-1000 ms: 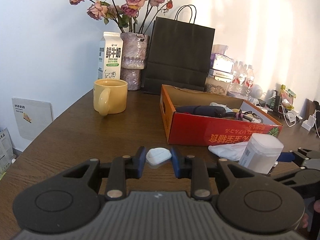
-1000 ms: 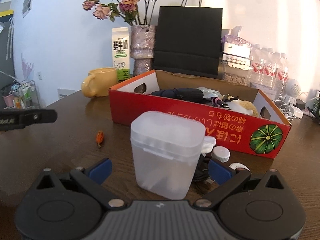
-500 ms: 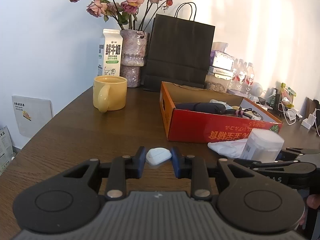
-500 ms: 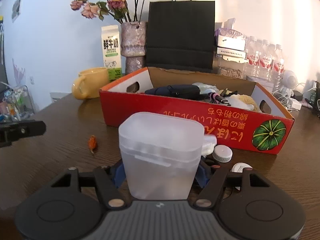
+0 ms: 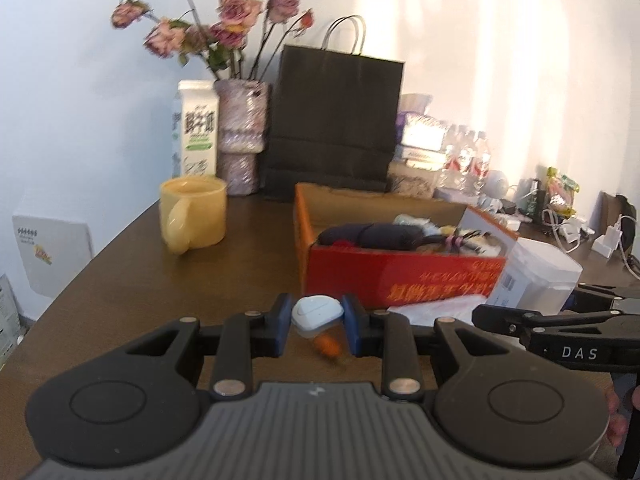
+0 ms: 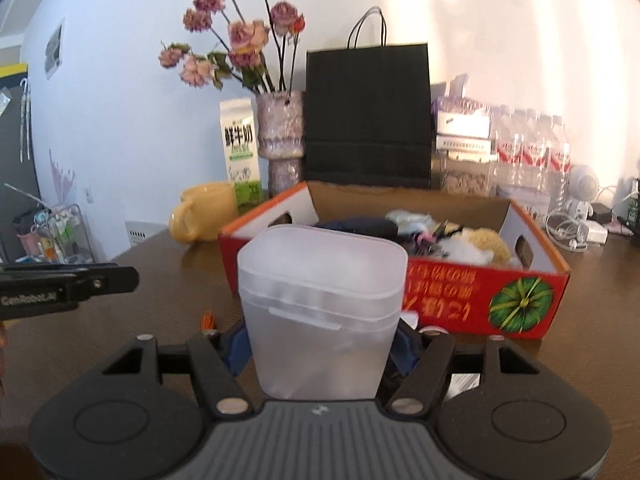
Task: Organize objects
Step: 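Carry eraser and clear container over the box and open both tools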
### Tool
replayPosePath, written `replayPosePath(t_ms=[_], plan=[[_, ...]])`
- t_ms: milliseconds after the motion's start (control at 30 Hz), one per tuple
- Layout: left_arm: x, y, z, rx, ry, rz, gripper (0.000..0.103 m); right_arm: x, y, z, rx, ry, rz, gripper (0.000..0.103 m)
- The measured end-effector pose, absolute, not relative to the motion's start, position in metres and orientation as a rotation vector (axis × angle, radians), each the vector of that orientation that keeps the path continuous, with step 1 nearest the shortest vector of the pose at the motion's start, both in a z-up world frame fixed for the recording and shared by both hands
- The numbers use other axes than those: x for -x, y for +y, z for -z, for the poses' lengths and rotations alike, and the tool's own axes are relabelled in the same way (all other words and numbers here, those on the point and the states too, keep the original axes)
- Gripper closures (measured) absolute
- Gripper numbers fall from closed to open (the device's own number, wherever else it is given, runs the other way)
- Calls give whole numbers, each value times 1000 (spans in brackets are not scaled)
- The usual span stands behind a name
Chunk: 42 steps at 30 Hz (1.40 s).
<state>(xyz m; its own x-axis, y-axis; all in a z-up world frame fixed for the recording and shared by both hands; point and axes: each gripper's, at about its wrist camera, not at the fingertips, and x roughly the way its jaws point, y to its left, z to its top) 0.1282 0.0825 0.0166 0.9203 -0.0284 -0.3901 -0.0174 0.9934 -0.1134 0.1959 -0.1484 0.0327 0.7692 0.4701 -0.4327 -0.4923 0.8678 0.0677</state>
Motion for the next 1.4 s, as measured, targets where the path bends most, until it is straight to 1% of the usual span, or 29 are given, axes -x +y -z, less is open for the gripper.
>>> replayPosePath(t_ms=[267,633,1067,1400], plan=[[-155,57,-39,119,354,49,75,-216,-161,-58,58,410,-534,37],[-213,54,-60,165,304,36,75,-262,-152,-84,36,355,-543,37],[-299,50,-51,163,310,33,75,-347,-144,-80,1,379,-524,37],[-329,56,-40,133,356,36,75,-388,-136,-67,36,456,-534,37]])
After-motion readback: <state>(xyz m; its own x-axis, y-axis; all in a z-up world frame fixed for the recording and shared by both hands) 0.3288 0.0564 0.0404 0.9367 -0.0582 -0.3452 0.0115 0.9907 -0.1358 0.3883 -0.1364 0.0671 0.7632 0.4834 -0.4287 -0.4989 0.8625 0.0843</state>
